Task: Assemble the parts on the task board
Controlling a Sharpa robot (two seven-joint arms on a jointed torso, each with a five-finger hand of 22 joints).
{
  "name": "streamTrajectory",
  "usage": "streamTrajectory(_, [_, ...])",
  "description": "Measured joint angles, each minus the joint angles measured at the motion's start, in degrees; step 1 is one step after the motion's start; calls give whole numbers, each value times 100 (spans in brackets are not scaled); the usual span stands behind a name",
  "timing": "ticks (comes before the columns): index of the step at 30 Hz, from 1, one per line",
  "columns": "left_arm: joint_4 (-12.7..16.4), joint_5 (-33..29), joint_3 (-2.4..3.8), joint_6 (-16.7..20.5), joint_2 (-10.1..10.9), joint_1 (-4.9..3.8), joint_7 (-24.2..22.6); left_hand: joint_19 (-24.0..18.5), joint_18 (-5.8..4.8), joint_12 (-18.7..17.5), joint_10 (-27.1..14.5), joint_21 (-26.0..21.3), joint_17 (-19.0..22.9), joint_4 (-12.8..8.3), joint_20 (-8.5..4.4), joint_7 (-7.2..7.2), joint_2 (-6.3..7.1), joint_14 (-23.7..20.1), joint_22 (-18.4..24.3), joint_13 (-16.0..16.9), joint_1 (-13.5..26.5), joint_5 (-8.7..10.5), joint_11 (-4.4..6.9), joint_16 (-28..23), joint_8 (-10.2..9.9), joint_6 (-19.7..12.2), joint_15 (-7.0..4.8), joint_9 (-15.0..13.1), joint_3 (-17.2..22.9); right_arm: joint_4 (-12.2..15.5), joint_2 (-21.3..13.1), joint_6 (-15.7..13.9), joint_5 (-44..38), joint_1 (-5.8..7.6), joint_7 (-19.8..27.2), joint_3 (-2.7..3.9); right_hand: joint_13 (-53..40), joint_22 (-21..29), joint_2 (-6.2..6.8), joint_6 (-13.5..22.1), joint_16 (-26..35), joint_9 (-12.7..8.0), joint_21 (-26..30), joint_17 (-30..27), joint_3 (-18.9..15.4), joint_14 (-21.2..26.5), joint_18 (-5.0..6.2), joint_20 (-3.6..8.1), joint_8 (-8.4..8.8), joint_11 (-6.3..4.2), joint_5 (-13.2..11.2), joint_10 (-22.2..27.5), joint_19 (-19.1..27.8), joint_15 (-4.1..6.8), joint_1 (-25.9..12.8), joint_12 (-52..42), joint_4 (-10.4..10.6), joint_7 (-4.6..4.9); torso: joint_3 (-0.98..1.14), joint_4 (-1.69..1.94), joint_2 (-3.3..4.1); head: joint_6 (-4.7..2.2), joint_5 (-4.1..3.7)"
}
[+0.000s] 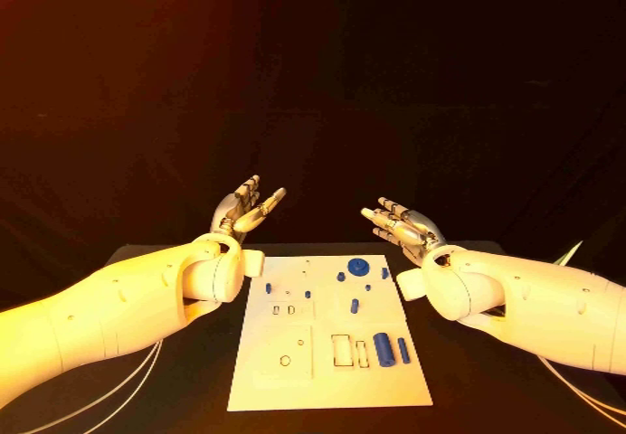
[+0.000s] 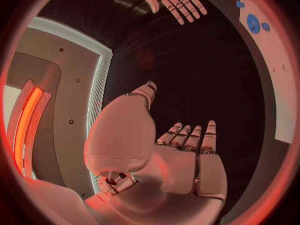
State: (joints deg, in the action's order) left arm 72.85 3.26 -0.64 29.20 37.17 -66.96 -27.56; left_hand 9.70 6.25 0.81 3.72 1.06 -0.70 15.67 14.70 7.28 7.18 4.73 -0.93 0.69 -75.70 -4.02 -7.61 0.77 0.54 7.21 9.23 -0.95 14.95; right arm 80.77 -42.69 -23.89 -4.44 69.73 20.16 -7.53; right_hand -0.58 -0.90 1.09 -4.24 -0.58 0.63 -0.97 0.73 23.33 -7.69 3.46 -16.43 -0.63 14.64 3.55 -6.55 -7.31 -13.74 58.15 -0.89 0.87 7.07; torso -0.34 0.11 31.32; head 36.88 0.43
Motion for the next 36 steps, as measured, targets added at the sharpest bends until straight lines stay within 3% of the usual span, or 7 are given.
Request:
streamTrajectory(7, [-118,35,-7,-132,-47,-39,22,-88,129,1,73,0,-3,71,89,-1,3,80,-3,2,-289,-110,-73,0,0,60,80,-5,71,-210,46,504,-128,201,-238,-151,-62,-59,48,-589,-171,96,-114,119,260,-677,61,-22,-104,41,0,-608,-444,-56,513,-39,-240,61,-2,0,1,1,0])
streamTrajectory(9, [-62,36,-9,-211,26,-40,21,-85,138,2,176,3,-12,70,90,-1,-19,132,-7,4,-312,-110,-174,2,1,94,126,-9,71,-243,41,384,-380,215,-204,-159,-96,-129,177,-985,-294,190,-272,214,341,-1181,243,-18,-248,36,0,-1065,-798,-11,777,-133,-322,88,-3,1,2,29,0])
streamTrajectory(10, [-18,36,-9,-270,107,-40,16,-20,399,2,210,4,-20,70,155,30,-48,261,-8,6,-341,-110,-208,5,68,274,152,-17,72,-299,24,263,-633,222,-167,-161,-127,-142,197,-1202,-365,223,-332,248,391,-1479,243,-17,-308,23,0,-1347,-1051,7,922,-166,-402,104,-7,2,5,60,-6])
streamTrajectory(13, [-4,31,-10,-357,311,-41,-15,70,395,23,381,70,-82,70,129,47,-94,663,-20,22,-386,-110,-374,97,163,616,177,-60,72,-461,-37,1,-1505,265,-101,-157,-172,-172,291,-1976,-562,386,-449,374,347,-2425,363,-7,-538,-11,0,-2380,-1699,84,1209,-291,-455,165,-21,15,21,122,-18])
streamTrajectory(19, [181,58,-13,-419,404,-39,-110,2772,389,463,3092,976,-628,-90,194,204,-162,3320,-381,193,-547,-110,-560,858,820,2555,284,-521,232,-609,26,-122,-3239,324,-214,-149,-250,-248,454,-3920,-898,716,-800,539,504,-4316,551,24,-1110,-270,0,-4536,-3556,365,1551,-386,-644,380,-24,38,61,159,-38])
streamTrajectory(23, [303,123,-13,-436,552,-40,-133,3433,396,540,4464,1114,-741,-254,176,370,-98,4179,-381,229,-623,-109,-489,989,1115,3566,160,-671,397,-705,63,-49,-4184,380,-453,-146,-250,-248,525,-4350,-960,723,-843,542,505,-4760,678,96,-1112,-371,0,-4928,-4085,480,1622,-385,-643,478,-25,49,102,165,-51])
streamTrajectory(36, [1035,312,-6,-634,1078,-45,-28,4102,396,461,5180,1555,-1305,-475,-85,469,2,5093,-439,231,-714,-109,-343,1278,1215,3950,-112,-726,903,-790,239,268,-6929,543,-1443,-136,-294,-768,850,-5017,-1984,920,-1954,1641,546,-6784,678,874,-1201,-753,0,-5861,-5830,1184,1645,-332,-598,280,-11,75,330,127,-113])
